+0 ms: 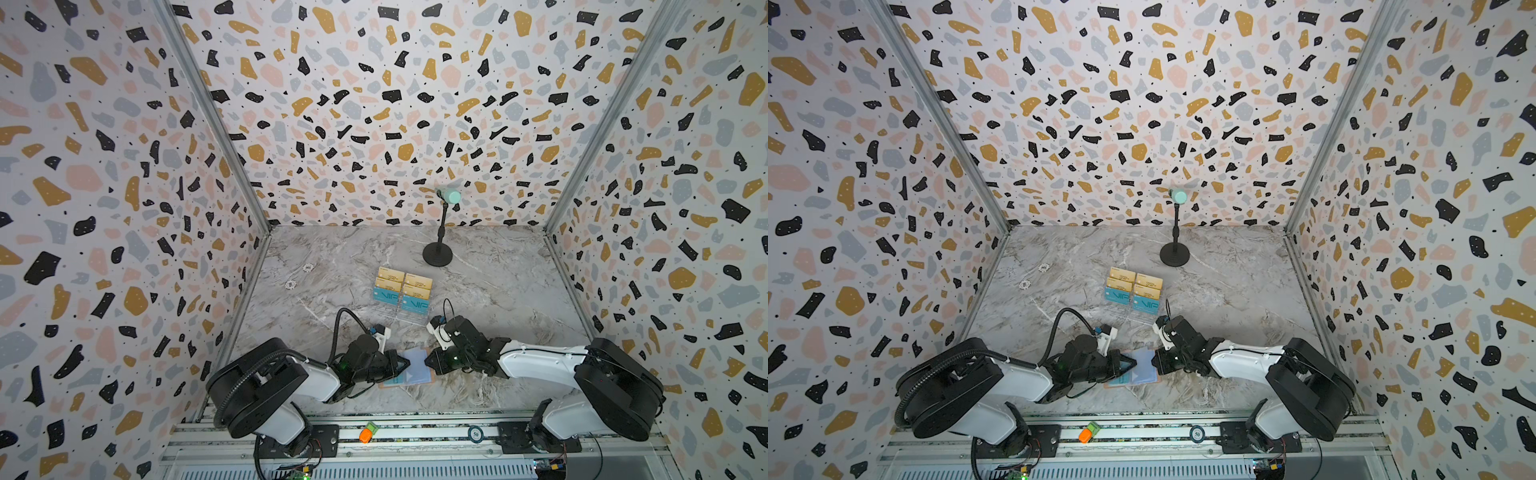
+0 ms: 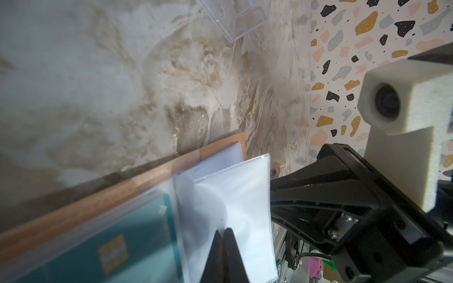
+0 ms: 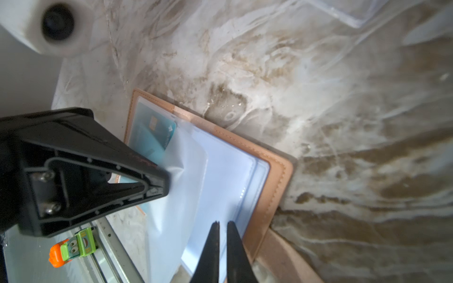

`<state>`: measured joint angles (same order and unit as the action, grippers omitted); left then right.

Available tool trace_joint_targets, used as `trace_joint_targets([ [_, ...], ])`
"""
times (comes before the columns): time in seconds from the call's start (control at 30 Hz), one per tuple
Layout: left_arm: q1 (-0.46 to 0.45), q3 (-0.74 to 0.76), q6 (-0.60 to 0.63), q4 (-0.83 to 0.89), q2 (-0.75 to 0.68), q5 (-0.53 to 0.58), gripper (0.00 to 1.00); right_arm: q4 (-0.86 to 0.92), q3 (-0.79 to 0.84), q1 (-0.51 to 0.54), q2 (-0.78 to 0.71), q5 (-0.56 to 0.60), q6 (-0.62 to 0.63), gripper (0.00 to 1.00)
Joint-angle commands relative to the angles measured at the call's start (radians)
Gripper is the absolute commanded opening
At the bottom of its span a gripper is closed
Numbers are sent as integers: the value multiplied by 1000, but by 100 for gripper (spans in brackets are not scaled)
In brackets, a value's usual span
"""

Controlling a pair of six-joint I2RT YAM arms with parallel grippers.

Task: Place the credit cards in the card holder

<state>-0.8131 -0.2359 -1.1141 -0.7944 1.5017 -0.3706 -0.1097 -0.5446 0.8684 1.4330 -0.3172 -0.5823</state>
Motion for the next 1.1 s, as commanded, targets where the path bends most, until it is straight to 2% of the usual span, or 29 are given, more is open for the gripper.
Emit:
trace_joint_targets([
  [0.0, 5, 15, 11, -39, -18, -19, 0, -21, -25, 18, 1, -10, 17, 11],
  [0.27, 5, 14, 11, -35, -18, -22, 0, -64, -32, 27, 21, -29, 28, 12],
  [0.43, 6, 5, 4, -24, -24, -29, 18, -77, -43, 27, 39, -36, 36, 12],
  [0.5, 5, 0, 4, -8, -36, -26, 34, -84, -44, 27, 46, -41, 38, 12],
  [0.57, 5, -10, 11, 28, -55, -21, 40, -88, -43, 27, 49, -41, 38, 12],
  [0.7, 3, -52, 29, 167, -115, -12, 46, -94, -38, 27, 47, -40, 42, 12],
  [0.77, 3, -89, 57, 301, -154, 17, 47, -96, -40, 27, 46, -39, 45, 12],
  [0.83, 3, -143, 107, 500, -186, 82, 47, -94, -41, 27, 43, -43, 51, 12],
  [0.9, 4, -204, 153, 729, -215, 200, 45, -94, -38, 27, 37, -46, 59, 13],
  [0.93, 3, -219, 163, 789, -231, 249, 45, -94, -36, 27, 35, -48, 62, 13],
  [1.07, 6, -211, 143, 819, -324, 332, 41, -86, -39, 27, 40, -60, 71, 13],
])
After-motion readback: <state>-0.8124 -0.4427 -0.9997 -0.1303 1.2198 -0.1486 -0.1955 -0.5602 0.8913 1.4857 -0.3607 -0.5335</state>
